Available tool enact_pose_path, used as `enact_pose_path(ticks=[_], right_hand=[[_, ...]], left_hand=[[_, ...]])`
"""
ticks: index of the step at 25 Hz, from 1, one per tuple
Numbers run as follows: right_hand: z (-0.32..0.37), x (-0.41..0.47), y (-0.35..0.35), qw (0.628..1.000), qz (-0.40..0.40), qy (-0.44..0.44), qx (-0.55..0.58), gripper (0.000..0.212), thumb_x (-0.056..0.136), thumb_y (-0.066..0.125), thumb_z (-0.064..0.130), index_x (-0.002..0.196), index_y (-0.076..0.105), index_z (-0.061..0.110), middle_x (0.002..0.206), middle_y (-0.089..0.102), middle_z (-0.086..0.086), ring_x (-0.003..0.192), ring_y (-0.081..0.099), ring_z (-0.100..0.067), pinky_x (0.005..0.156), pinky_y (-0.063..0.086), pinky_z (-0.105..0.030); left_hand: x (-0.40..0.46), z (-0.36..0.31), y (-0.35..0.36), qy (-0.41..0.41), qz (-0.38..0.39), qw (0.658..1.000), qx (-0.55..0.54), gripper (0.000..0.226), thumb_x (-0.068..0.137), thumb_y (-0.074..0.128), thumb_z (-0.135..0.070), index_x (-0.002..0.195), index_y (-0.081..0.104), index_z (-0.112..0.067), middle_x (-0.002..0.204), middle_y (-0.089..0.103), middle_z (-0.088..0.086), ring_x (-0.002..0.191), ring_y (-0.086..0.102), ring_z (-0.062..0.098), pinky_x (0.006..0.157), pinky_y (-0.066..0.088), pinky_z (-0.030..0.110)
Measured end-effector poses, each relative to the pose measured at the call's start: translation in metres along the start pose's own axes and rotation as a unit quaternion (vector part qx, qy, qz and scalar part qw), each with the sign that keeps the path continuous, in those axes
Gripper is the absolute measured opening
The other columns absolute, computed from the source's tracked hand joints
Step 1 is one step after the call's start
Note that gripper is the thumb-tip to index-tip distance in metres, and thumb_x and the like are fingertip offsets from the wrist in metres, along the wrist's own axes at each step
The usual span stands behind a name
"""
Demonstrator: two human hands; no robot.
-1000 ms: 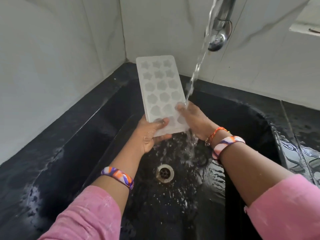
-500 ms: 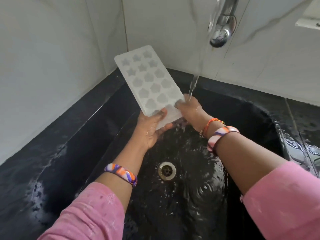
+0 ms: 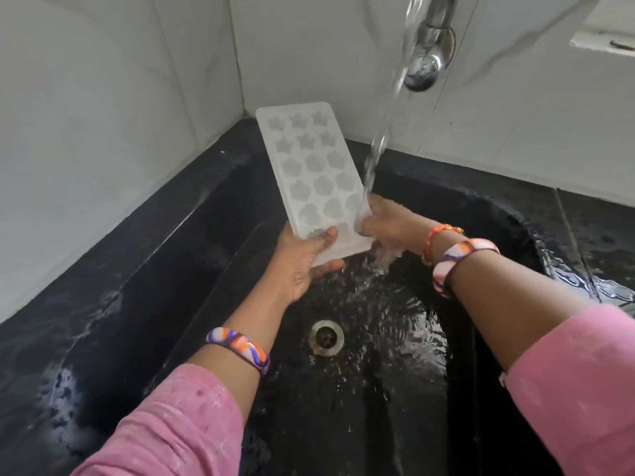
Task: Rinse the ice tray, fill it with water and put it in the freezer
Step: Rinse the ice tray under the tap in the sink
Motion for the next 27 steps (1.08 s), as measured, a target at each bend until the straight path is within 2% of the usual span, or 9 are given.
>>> enact_pose_path(ticks=[2,6,8,11,16,19,23,25,27], right_hand=[[0.008,0.005,-0.01,0.998,-0.043,-0.012,-0.046,0.03,0.088,0.051,0.011,0.117,0.047,0.01,0.091,0.061,-0.006,0.06,0.059,-0.017,0.046,0.049,-0.027],[0.007,0.005,0.004,0.996,-0.027,0.01,0.087,0.01,0.09,0.047,0.006,0.099,0.049,0.011,0.069,0.052,-0.004,0.036,0.047,-0.01,0.031,0.036,-0.018],[0.005,0.007,0.002,0.992,-0.065,-0.004,0.109,0.016,0.09,0.046,0.002,0.088,0.054,0.015,0.074,0.055,-0.003,0.057,0.055,-0.017,0.044,0.046,-0.024],[0.006,0.006,-0.003,0.99,-0.11,-0.013,0.087,0.026,0.088,0.041,-0.002,0.105,0.055,0.012,0.095,0.057,-0.005,0.088,0.055,-0.025,0.071,0.047,-0.037],[-0.003,-0.002,0.002,0.975,-0.043,-0.053,0.21,0.069,0.087,0.049,0.015,0.146,0.017,0.029,0.114,0.057,-0.01,0.103,0.06,-0.038,0.087,0.053,-0.05],[0.004,0.002,-0.004,0.994,-0.082,-0.075,0.022,0.081,0.085,0.057,0.023,0.149,0.008,0.028,0.126,0.053,-0.004,0.108,0.055,-0.024,0.098,0.044,-0.036],[0.004,0.007,0.001,0.991,-0.09,-0.087,-0.048,0.1,0.071,0.063,0.031,0.147,-0.001,0.038,0.139,0.043,-0.008,0.122,0.049,-0.031,0.098,0.047,-0.042],[0.002,0.007,0.001,0.993,-0.021,-0.066,-0.099,0.103,0.074,0.064,0.034,0.147,-0.009,0.038,0.133,0.046,-0.005,0.115,0.052,-0.027,0.098,0.047,-0.041],[0.005,0.011,-0.008,0.986,-0.058,-0.06,-0.143,0.104,0.071,0.065,0.033,0.148,-0.005,0.036,0.125,0.052,-0.004,0.108,0.056,-0.027,0.096,0.048,-0.045]], left_hand=[[-0.001,0.002,0.004,-0.004,0.019,1.0,0.002,0.032,0.085,0.063,-0.003,0.11,0.052,-0.021,0.099,0.064,-0.001,0.086,0.064,0.018,0.045,0.055,0.022],[0.001,-0.006,-0.004,-0.007,0.021,0.999,0.031,0.039,0.084,0.066,-0.011,0.119,0.051,-0.019,0.099,0.065,0.001,0.08,0.069,0.017,0.044,0.056,0.024],[0.0,-0.009,-0.007,-0.035,0.023,0.993,0.113,0.044,0.083,0.069,-0.019,0.123,0.05,-0.019,0.097,0.068,0.002,0.066,0.072,0.015,0.042,0.055,0.024],[-0.004,-0.005,-0.005,-0.097,0.066,0.99,0.073,0.038,0.088,0.061,-0.007,0.121,0.05,-0.022,0.104,0.066,0.005,0.072,0.072,0.018,0.044,0.056,0.025],[0.002,-0.008,0.002,-0.069,0.051,0.996,-0.016,0.053,0.086,0.05,0.014,0.123,0.046,-0.023,0.112,0.058,0.004,0.092,0.063,0.025,0.049,0.059,0.032],[0.0,-0.003,0.008,-0.067,0.056,0.996,-0.003,0.057,0.086,0.051,0.012,0.132,0.043,-0.022,0.12,0.057,0.006,0.093,0.063,0.024,0.049,0.059,0.033],[-0.001,0.004,0.009,-0.072,0.054,0.996,0.021,0.06,0.087,0.053,0.01,0.135,0.04,-0.024,0.133,0.052,0.011,0.093,0.065,0.027,0.049,0.06,0.034],[-0.001,0.004,0.009,-0.071,0.039,0.997,0.019,0.057,0.087,0.053,0.01,0.132,0.041,-0.023,0.133,0.052,0.01,0.093,0.064,0.026,0.05,0.06,0.036],[-0.003,0.005,0.011,-0.074,0.048,0.996,0.01,0.05,0.087,0.053,0.011,0.122,0.047,-0.025,0.125,0.056,0.008,0.09,0.065,0.022,0.054,0.061,0.037]])
Point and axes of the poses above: each hand's wrist, its own x-axis towards the middle knuckle, its own y-axis out of the palm, z = x × y, the point moved 4 cm from there along x, towards the middle knuckle
